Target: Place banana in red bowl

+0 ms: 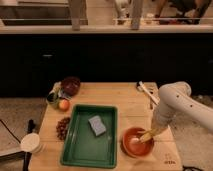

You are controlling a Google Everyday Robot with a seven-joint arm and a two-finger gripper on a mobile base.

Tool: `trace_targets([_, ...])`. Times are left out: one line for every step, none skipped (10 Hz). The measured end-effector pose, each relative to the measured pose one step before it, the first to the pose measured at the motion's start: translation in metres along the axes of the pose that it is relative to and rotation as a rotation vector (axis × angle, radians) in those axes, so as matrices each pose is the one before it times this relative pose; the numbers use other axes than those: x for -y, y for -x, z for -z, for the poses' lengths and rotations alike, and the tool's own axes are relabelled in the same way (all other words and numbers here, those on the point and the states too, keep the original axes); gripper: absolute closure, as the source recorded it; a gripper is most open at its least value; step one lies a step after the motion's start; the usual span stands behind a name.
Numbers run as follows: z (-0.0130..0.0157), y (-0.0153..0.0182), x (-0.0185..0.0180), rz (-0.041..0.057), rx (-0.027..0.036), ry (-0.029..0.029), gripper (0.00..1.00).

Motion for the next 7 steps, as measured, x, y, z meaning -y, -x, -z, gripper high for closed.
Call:
trace_targets([0.00038, 0.0067, 0.00218, 0.01977, -0.00327, -0.00807, 1.0])
trace_targets([0.0003, 0.00671, 0.00037, 0.02778, -0.00333, -0.00728, 1.0])
trace_targets([0.00052, 0.00699, -0.00143, 0.03141, 0.0001, -0.00532, 1.0])
trace_targets([0.0002, 0.00526, 0.00087, 0.02513, 0.00087, -0.00528, 1.0])
trace_targets([0.00005, 0.00687, 0.00154, 0.03558, 0.00325, -0.00829, 1.0])
trace_targets([-0.00022, 0.00893, 0.00122, 0.05513, 0.00851, -0.00829, 1.0])
trace_targets([-0.00014, 0.00591, 0.00145, 0.04147, 0.00723, -0.00421, 1.0])
